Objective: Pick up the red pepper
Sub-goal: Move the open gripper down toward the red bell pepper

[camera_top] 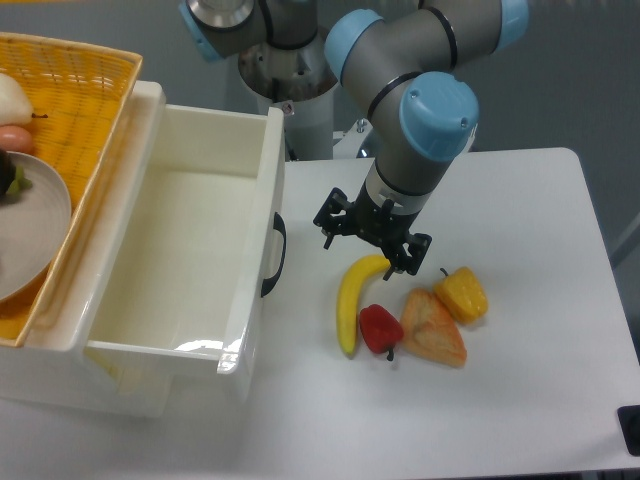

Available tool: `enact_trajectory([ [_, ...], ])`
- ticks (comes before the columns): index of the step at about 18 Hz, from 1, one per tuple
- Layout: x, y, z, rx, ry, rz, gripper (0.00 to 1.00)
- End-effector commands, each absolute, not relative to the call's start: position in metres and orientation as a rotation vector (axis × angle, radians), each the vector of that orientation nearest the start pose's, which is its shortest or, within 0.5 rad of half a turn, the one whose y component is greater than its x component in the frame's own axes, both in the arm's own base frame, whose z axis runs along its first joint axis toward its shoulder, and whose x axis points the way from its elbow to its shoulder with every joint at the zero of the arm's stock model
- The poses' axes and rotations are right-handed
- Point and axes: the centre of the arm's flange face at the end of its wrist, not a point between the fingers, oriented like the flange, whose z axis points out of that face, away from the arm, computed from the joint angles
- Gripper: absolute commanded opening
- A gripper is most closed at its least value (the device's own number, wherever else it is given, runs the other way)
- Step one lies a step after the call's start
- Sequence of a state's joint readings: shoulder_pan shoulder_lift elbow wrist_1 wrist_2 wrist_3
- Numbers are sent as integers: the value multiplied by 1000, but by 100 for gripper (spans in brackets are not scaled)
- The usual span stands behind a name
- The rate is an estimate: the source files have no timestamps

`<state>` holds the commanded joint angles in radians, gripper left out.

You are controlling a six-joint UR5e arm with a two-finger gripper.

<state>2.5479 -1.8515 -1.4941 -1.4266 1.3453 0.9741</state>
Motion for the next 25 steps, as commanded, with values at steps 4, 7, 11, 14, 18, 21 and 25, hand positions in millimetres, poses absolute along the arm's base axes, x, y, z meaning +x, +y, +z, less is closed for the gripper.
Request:
enact_trajectory([
  [4, -412, 461, 385, -2978, -21, -256, 100],
  [7, -416, 460, 382, -2978, -34, -251, 100],
  [11, -416, 459, 368, -2981, -44, -261, 100],
  [14, -427, 449, 361, -2983, -79, -276, 100],
  [18, -434, 447, 340, -3014, -107, -309, 100],
  [21, -439, 447, 323, -3081, -135, -292, 100],
  [25, -442, 455, 304, -3059, -261, -243, 100],
])
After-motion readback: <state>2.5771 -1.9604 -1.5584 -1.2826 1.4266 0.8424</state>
